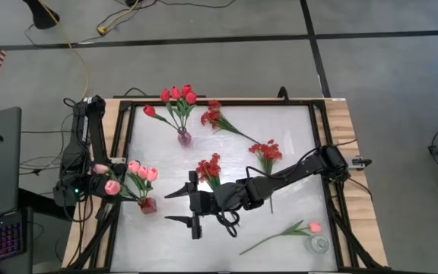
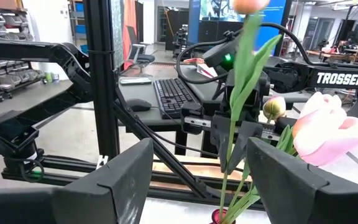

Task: Sort flowers into vase by color
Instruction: Put the pink tulip into the red vase, then adjust the pink tulips in the red vase

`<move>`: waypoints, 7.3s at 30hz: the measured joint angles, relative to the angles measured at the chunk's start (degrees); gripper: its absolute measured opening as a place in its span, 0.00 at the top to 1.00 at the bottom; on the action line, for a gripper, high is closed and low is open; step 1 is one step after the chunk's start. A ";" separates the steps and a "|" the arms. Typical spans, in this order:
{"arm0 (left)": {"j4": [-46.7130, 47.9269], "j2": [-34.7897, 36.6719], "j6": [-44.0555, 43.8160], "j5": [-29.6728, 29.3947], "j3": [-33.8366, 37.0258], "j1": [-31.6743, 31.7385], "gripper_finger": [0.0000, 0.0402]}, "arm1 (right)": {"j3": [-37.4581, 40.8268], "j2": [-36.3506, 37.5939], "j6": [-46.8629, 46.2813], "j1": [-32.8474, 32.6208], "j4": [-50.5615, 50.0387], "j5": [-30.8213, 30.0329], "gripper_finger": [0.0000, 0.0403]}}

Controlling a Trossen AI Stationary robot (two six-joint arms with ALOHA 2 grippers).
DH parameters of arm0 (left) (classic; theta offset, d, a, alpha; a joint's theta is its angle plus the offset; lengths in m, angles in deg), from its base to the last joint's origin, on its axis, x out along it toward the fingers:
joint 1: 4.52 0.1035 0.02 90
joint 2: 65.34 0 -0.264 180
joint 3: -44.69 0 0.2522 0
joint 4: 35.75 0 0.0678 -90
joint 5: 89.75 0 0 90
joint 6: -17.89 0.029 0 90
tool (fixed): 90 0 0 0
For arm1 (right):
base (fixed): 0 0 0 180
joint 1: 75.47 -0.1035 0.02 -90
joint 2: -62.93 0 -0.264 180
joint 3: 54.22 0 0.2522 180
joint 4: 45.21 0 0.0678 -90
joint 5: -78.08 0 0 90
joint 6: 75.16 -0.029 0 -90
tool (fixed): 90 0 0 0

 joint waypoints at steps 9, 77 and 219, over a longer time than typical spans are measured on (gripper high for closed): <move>1.72 -0.41 -3.17 1.03 0.16 0.00 1.00 | 0.00 0.00 0.00 0.00 0.00 0.02 0.29; -4.71 -0.72 3.71 7.68 -4.68 0.00 0.55 | -0.02 0.04 -2.91 0.14 -1.35 0.03 0.29; -9.81 -0.74 15.44 45.95 -5.25 22.51 0.55 | -28.05 -11.65 -8.97 5.18 -40.76 -2.43 0.23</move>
